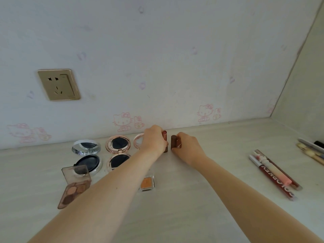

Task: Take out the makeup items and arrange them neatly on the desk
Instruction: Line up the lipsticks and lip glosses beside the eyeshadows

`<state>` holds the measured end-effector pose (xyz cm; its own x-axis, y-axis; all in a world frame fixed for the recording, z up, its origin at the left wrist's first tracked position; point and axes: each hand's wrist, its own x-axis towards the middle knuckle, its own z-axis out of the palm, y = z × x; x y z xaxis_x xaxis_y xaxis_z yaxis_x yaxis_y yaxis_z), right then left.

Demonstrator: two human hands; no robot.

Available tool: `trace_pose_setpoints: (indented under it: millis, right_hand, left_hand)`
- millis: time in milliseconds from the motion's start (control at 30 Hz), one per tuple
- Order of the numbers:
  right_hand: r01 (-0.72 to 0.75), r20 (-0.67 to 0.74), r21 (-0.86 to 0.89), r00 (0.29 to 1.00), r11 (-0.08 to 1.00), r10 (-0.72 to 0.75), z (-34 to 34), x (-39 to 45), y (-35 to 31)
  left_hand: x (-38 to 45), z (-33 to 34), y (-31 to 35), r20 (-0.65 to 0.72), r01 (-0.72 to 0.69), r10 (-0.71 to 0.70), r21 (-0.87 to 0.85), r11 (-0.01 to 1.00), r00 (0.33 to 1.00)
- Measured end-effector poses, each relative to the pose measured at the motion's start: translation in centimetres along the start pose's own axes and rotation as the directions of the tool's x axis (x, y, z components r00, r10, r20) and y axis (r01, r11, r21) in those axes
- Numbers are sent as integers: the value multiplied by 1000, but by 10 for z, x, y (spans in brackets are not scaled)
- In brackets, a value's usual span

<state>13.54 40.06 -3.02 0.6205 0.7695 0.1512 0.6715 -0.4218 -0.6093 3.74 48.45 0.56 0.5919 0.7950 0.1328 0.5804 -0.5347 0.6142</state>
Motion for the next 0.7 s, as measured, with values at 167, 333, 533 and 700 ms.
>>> trace_pose_setpoints:
  millis: [167, 333, 533, 700]
  right_hand:
    - [2, -4, 10, 1000, 1000, -2, 0, 0, 2]
    - [-13, -7, 96, 1000, 995, 13, 0, -1, 8]
    - [15, -19, 46, 1000, 999, -15, -8, -9, 12]
    - [60, 30, -78, 998, 995, -58, -26, -30, 12]
  left_hand:
    - [-1, -1, 0, 7, 19, -20, 4, 1000, 1000]
    - [-5, -3, 0, -3, 27, -27, -20, 999, 1000]
    - [-16, -12, 0, -9, -11, 11, 44, 999, 1000]
    - [-32, -24, 5, -38, -119, 124, 107, 987, 992]
